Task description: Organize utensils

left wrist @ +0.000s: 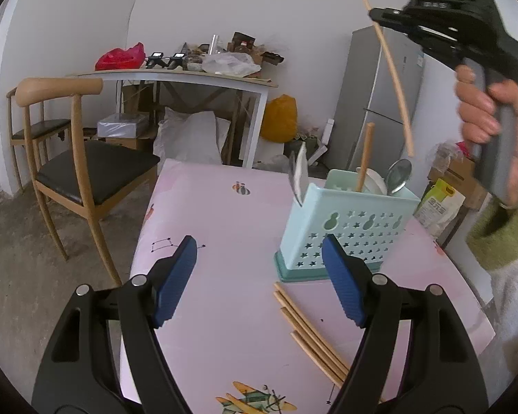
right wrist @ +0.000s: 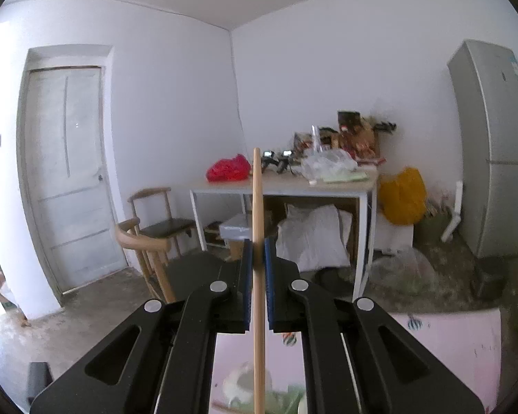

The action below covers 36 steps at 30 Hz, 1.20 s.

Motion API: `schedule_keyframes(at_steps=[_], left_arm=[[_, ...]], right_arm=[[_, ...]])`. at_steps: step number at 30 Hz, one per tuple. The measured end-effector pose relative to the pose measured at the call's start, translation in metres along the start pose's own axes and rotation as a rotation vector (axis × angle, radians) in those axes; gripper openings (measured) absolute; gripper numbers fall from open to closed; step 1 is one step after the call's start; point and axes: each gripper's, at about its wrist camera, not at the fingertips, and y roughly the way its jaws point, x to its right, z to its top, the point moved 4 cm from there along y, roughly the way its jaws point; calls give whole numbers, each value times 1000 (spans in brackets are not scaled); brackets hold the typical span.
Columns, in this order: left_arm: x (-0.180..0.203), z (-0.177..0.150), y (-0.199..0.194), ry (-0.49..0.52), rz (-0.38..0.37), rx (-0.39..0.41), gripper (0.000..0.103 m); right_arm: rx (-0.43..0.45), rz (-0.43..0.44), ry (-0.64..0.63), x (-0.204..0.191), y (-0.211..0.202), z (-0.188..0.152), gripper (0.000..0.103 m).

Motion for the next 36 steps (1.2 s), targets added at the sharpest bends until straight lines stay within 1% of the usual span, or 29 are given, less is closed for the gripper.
schedule_keyframes(at_steps=[4, 6, 8, 11, 15, 17, 20, 21, 22, 23, 24, 27, 28, 32, 35, 36], left_arm=[[-8, 1, 1, -3, 9, -4, 71], [-7, 1, 1, -5, 14, -7, 71], [-11, 1, 3, -9, 26, -14, 71], [-16, 0, 7, -19, 37, -25, 71], [-21, 0, 11, -31, 47, -36, 71], [-21, 0, 14, -34, 43, -42, 71], [-21, -1, 18, -37, 36, -49, 71], [-20, -1, 19, -37, 34, -51, 72], [-19, -2, 20, -38, 31, -55, 72], [-18, -3, 22, -39, 28, -60, 72], [-17, -4, 22, -40, 26, -64, 72], [-15, -6, 24, -46, 15, -78, 72], [-14, -7, 24, -45, 13, -83, 72], [-10, -8, 24, -45, 6, -92, 72], [-6, -10, 20, -38, 7, -86, 72], [-5, -10, 19, -36, 8, -86, 72]], right_arm=[[-2, 7, -32, 0, 23, -10, 7], [-21, 8, -45, 2, 37, -23, 7], [-41, -17, -85, 5, 48, -36, 7], [-89, -22, -78, 15, 58, -58, 7], [-131, -25, -53, 28, 49, -79, 7], [-151, -37, -61, 31, 40, -87, 7], [-208, -60, -84, 33, 27, -102, 8], [-232, -72, -91, 34, 20, -107, 15], [-250, -87, -94, 36, 14, -113, 32], [-258, -98, -93, 37, 10, -117, 41], [-263, -107, -94, 37, 4, -120, 46], [-307, -133, -104, 39, -8, -133, 46], [-334, -148, -118, 39, -8, -139, 46], [-402, -193, -187, 36, -1, -153, 46], [-414, -220, -231, 32, 5, -154, 46], [-421, -228, -242, 31, 7, -154, 45]])
